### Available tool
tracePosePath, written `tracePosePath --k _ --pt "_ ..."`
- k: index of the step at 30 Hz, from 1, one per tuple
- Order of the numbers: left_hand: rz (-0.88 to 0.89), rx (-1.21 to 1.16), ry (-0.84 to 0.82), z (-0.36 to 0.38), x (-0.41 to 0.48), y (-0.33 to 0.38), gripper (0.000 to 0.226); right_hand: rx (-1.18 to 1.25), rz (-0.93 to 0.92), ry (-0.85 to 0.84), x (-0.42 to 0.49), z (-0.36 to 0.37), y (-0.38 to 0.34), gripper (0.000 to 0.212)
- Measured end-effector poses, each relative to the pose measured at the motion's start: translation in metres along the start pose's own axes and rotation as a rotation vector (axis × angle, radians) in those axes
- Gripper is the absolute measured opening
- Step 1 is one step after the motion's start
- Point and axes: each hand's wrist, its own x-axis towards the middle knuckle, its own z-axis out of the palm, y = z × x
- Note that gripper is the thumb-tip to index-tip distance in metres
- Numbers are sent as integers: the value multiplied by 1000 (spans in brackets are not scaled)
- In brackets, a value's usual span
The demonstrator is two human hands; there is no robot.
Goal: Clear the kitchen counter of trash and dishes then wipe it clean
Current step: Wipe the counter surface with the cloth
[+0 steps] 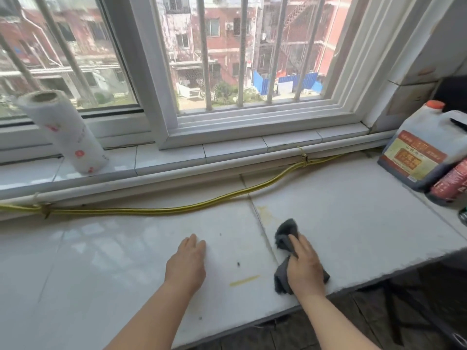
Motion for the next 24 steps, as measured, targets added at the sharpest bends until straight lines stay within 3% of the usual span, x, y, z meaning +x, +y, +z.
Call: tracePosePath --k 2,4,9,12,14,18,21,24 --pt "15 -7 -10 -2 1 -6 36 -152 108 99 5 -8 11 50" --pt "10 -8 -22 -4 5 -5 34 -270 76 94 -1 0 8 53" --pt "-15 1 -50 -3 10 -1 32 -197 -216 -159 -29 30 -34 55" --pt "-20 -11 -55 -3 10 0 32 65 -129 -189 -15 17 -25 48" --pt "-31 -23 -56 -3 11 1 32 112 0 -73 6 -1 -4 47" --pt "-105 -49 -50 -6 12 9 31 -69 214 124 57 -35 33 47" --pt "-168 -67 -64 -8 13 16 31 -209 226 101 87 -39 37 49" --pt "-229 -102 -70 -7 14 21 33 -334 114 13 120 -30 23 52"
